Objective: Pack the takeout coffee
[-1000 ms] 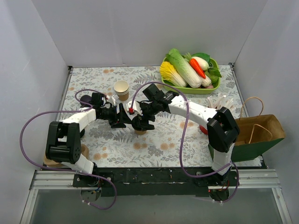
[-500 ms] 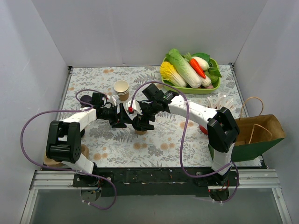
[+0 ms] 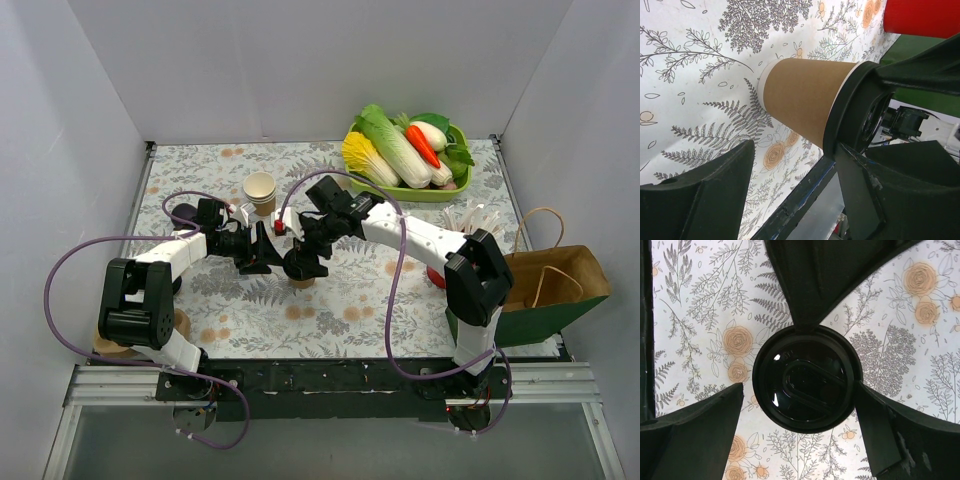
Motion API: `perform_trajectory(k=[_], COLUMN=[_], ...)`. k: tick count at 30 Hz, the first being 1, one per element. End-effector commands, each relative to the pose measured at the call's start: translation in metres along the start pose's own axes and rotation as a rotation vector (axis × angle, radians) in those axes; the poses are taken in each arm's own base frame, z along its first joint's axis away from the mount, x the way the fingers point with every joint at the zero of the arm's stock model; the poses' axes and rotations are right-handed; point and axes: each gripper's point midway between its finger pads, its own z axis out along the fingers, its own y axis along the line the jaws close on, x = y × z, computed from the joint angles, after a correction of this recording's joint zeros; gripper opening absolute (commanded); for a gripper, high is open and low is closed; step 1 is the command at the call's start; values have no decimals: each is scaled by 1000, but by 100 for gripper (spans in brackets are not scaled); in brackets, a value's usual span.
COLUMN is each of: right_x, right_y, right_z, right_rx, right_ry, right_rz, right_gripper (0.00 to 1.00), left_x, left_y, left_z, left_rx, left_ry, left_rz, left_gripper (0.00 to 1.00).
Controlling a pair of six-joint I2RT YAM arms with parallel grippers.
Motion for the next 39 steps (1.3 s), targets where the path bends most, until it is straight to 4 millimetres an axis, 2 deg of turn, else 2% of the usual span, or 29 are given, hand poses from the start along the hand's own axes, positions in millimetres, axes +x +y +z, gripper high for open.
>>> perform_trajectory(k=[1, 7, 11, 17, 22, 23, 27, 33, 39], right_x=[-34, -40, -31, -12, -1, 2, 16, 27, 36], right_y=[-15, -30, -42, -47, -40, -44, -31, -20, -19], right_z=[-24, -32, -33, -31, -24, -25, -21, -14, -6], right_rx=[37, 25, 32, -30, -142, -142, -275, -352, -360], right_ry=[-102, -169, -172, -191, -229, -244, -284, -282, -267], right_rz=[63, 206, 309, 455, 596, 618, 747, 799, 833], right_gripper=[98, 98, 98, 95, 90, 89, 83, 78, 71], left_x=[-3, -3, -4, -4, -4, -3, -1, 0, 3], left_y=[-3, -4, -4, -4, -4, -4, -1, 0, 3], left_z=[-2, -2, -2, -1, -1, -1, 0, 1, 2], left_rx=[-5, 1, 4, 6, 6, 6, 1, 1, -2], left_ry=[-9, -7, -6, -4, 0, 1, 5, 10, 18], left_rz=[38, 42, 41, 41, 37, 36, 28, 22, 11], left_gripper=[64, 64, 64, 64, 64, 64, 64, 64, 64])
